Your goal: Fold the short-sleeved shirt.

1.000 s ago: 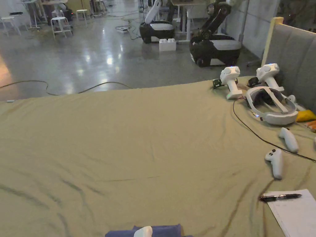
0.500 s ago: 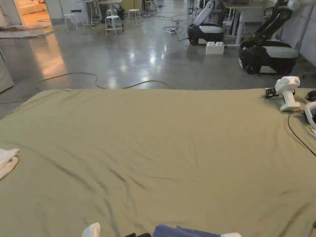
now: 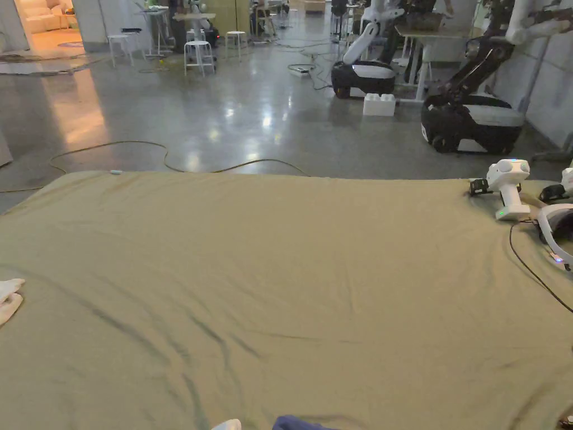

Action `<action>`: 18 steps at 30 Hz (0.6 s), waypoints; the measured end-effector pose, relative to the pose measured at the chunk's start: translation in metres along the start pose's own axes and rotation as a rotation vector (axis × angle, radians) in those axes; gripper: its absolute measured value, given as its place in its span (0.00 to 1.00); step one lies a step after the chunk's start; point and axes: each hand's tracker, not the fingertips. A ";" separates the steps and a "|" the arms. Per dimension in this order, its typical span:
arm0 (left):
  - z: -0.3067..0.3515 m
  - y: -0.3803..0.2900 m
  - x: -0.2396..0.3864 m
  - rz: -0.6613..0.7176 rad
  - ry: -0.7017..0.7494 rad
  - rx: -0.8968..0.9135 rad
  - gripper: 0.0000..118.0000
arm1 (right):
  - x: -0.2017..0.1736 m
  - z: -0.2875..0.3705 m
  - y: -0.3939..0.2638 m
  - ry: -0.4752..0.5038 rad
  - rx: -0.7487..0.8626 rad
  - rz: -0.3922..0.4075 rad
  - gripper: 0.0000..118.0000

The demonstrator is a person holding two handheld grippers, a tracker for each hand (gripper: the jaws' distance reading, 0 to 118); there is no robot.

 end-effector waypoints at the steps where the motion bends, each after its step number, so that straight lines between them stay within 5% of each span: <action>1: 0.012 0.004 -0.001 0.018 -0.041 0.020 0.17 | 0.001 0.010 -0.002 0.042 0.029 -0.043 0.00; 4: 0.068 0.023 -0.015 0.054 -0.083 0.084 0.17 | 0.012 0.037 -0.018 0.211 0.109 -0.158 0.00; 7: 0.140 0.058 -0.051 -0.019 0.095 0.113 0.17 | 0.026 0.050 -0.034 0.188 0.106 -0.182 0.00; 10: 0.202 0.090 -0.106 0.024 0.335 0.177 0.17 | 0.038 0.047 -0.047 0.127 0.078 -0.217 0.00; 14: 0.233 0.111 -0.152 0.098 0.539 0.195 0.17 | 0.044 0.040 -0.062 0.161 0.055 -0.243 0.00; 16: 0.230 0.112 -0.167 0.165 0.494 0.226 0.36 | 0.040 0.038 -0.066 0.234 0.053 -0.252 0.00; 18: 0.231 0.110 -0.167 0.164 0.583 0.295 0.80 | 0.034 0.042 -0.065 0.251 0.062 -0.223 0.00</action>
